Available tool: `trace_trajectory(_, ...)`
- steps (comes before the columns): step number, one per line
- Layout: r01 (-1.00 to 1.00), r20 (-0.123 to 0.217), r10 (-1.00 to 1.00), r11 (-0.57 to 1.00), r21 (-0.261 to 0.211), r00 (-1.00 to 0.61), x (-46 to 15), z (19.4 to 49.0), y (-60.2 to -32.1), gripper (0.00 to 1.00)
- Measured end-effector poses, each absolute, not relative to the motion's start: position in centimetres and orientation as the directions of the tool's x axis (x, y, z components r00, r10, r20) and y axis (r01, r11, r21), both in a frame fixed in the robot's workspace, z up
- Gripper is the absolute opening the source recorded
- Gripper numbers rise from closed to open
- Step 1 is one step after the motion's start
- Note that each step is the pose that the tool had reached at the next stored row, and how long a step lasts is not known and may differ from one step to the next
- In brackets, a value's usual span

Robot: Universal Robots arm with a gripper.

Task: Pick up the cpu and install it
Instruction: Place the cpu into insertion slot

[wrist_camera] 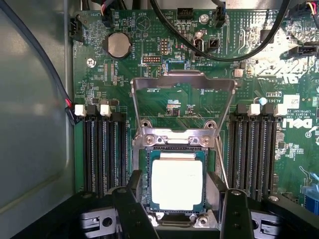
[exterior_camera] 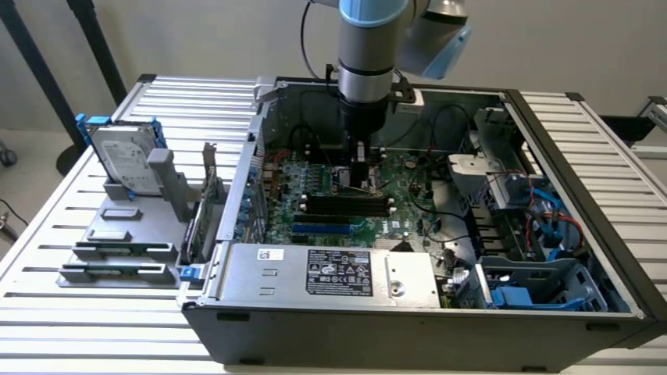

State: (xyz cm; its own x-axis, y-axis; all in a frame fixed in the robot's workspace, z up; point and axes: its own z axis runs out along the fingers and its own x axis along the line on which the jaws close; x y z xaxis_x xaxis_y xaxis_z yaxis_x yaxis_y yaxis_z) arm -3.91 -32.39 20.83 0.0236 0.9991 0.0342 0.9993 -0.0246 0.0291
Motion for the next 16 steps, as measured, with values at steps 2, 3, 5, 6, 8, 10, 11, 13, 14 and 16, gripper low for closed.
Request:
trace_trajectory(2, 0.999, 0.036, 0.999, -0.025, 0.029, 0.024, -4.0, 21.1, -32.4, 0.62)
trace_trajectory(3, 0.999, 0.037, 0.999, -0.025, 0.029, 0.024, -4.0, 21.2, -32.4, 0.62)
trace_trajectory(5, 0.999, 0.038, 0.999, -0.025, 0.029, 0.024, -4.1, 21.4, -32.4, 0.60)
trace_trajectory(6, 0.999, 0.039, 0.999, -0.025, 0.029, 0.024, -4.2, 21.5, -32.4, 0.54)
trace_trajectory(8, 0.999, 0.040, 0.999, -0.025, 0.029, 0.024, -4.4, 21.7, -32.4, 0.47)
trace_trajectory(10, 0.999, 0.040, 0.999, -0.025, 0.029, 0.024, -4.6, 21.8, -32.5, 0.36)
trace_trajectory(11, 0.999, 0.040, 0.999, -0.025, 0.029, 0.023, -4.8, 21.8, -32.5, 0.30)
trace_trajectory(13, 0.999, 0.040, 0.999, -0.024, 0.028, 0.023, -5.3, 21.8, -32.5, 0.24)
trace_trajectory(14, 0.999, 0.040, 0.999, -0.024, 0.028, 0.023, -5.6, 21.8, -32.5, 0.18)
trace_trajectory(16, 0.999, 0.040, 0.999, -0.023, 0.027, 0.022, -6.0, 21.8, -32.5, 0.12)
